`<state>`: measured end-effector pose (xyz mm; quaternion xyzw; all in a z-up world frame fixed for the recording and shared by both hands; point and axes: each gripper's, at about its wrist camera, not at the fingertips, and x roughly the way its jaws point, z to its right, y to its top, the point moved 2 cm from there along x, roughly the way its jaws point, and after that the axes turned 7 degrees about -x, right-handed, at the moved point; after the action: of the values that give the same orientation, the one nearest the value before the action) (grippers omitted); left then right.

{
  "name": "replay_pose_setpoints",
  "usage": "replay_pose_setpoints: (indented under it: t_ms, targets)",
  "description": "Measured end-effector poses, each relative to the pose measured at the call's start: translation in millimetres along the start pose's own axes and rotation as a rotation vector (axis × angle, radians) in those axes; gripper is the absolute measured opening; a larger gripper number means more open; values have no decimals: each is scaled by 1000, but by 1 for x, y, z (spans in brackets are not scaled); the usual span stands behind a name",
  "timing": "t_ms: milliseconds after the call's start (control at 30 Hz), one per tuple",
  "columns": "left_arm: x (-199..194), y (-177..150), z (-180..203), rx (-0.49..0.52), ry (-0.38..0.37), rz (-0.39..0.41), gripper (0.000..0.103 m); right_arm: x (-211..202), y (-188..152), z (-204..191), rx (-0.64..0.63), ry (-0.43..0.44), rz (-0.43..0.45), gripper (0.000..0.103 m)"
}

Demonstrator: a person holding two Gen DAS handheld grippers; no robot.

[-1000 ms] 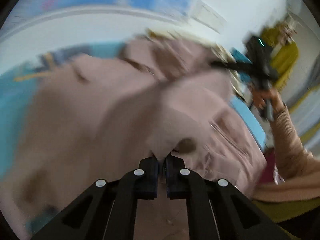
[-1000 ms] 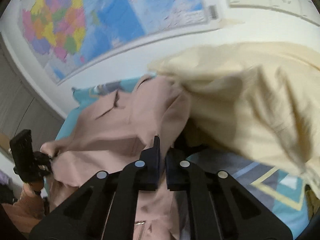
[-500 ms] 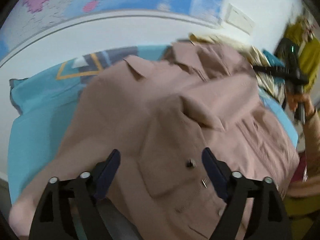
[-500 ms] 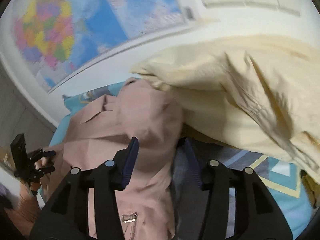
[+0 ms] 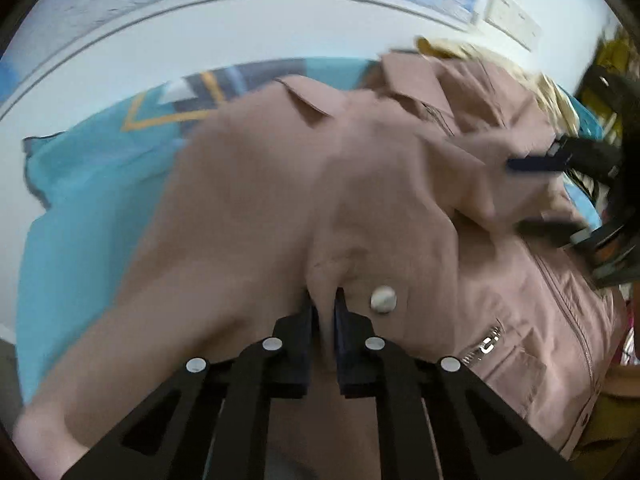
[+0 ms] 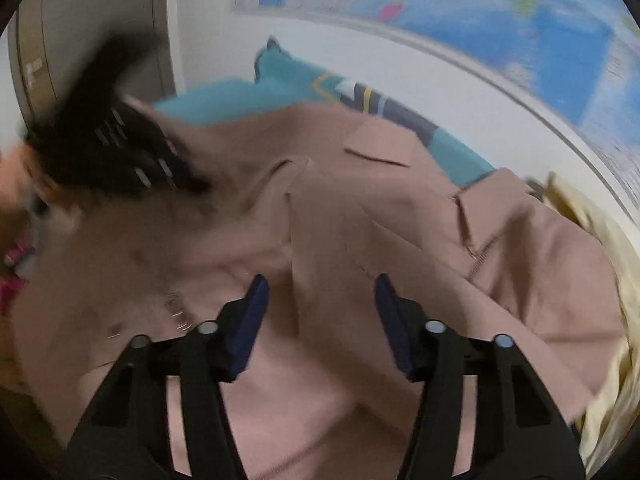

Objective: Fold large clothes

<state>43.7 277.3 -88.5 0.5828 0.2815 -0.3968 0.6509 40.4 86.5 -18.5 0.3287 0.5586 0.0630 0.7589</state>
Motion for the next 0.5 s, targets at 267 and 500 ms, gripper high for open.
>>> replay_pose_setpoints:
  t_ms: [267,500]
  targets:
    - [-26,35,-32,-76,183,101,14,12,-35,-6,16,106,-98,30]
    - [-28,19,-20,-71,-8,88,70,-45,-55,50,232,37,27,44]
